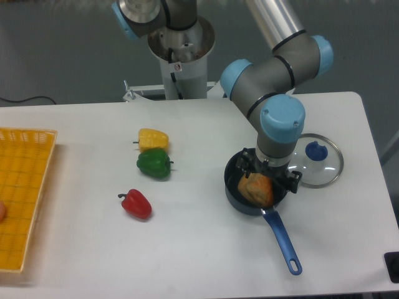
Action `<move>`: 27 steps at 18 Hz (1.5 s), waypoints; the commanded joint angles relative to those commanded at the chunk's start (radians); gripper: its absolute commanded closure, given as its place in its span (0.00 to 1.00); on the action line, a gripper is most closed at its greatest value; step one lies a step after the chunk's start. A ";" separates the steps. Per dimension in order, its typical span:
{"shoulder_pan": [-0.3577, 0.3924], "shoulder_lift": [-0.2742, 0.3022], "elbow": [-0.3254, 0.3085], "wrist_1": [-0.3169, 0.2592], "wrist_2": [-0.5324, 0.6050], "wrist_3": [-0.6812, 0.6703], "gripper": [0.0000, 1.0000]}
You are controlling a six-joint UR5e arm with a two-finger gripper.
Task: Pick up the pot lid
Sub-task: 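Move the gripper up from the saucepan over to the glass lid's blue knob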
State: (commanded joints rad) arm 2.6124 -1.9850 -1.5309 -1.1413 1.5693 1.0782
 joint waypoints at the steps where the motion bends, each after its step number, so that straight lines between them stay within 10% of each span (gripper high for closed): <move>1: -0.002 0.005 -0.005 0.000 0.006 0.034 0.00; 27: 0.090 0.040 -0.044 0.003 0.094 0.292 0.00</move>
State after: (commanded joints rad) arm 2.7028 -1.9451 -1.5754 -1.1382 1.6628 1.3698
